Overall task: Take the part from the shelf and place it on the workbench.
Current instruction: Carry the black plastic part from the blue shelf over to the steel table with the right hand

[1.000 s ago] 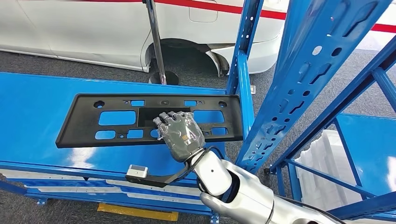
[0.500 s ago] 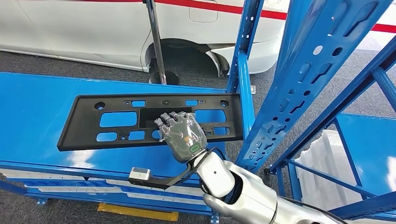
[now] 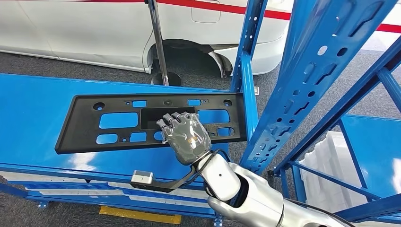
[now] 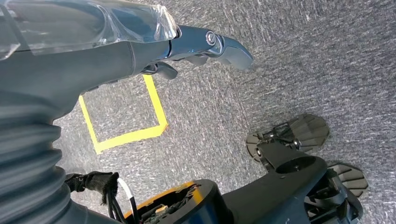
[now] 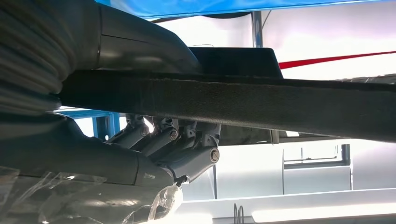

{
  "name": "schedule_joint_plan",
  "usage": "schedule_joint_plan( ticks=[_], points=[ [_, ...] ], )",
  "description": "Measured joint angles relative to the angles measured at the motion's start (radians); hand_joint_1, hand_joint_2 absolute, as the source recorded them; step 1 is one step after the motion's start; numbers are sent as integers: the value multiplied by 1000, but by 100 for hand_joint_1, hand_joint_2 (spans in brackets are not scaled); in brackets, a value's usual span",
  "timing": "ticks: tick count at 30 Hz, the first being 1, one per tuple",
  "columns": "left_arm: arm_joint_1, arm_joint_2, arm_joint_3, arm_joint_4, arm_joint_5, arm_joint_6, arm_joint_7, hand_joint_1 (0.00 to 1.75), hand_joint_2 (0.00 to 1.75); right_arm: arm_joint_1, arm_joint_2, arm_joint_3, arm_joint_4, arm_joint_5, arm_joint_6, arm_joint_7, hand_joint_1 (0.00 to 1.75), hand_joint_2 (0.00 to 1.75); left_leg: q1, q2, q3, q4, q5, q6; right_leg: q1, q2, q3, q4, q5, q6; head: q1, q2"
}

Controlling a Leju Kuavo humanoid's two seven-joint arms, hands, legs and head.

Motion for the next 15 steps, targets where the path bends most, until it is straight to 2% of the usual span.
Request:
schedule_joint_plan(
  ticks=[1,2,5,6,13,14,15],
  points=[
    [0,0,0,0,-1,-1,0,0,175,0,-1,0,-1,-10,-1,1,175,175,-1,0,0,0,0,2,-1,0,0,0,1,2,0,0],
    [-1,0,0,0,-2,-3,0,0,175,0,-2,-1,-2,-24,-1,2,175,175,-2,0,0,-1,1,2,-1,0,-1,1,0,-1,0,0],
    [-3,-2,0,0,-4,-8,-1,0,175,1,-7,-5,-3,-67,-9,7,175,175,-1,0,0,-4,4,2,2,2,-3,5,-3,-23,0,0],
    [-3,-3,1,0,-4,-9,-1,0,175,2,-9,-8,-3,-80,-15,9,175,175,-1,0,1,-4,4,2,2,2,-3,5,-2,-26,0,0],
    [-4,-6,1,0,-9,-9,1,0,175,13,-27,-31,-15,-97,-49,33,175,175,-3,0,1,-4,3,3,1,2,-3,5,-1,-26,0,0],
    [-5,-7,1,0,-11,-9,1,0,175,14,-28,-33,-17,-96,-49,33,175,175,-5,0,0,-3,3,3,1,1,-2,3,0,-25,0,0],
    [-5,-7,1,0,-13,-9,1,0,175,15,-29,-34,-19,-96,-49,33,175,175,-6,0,0,-2,2,7,-1,0,-1,1,1,-18,0,0]
  ],
)
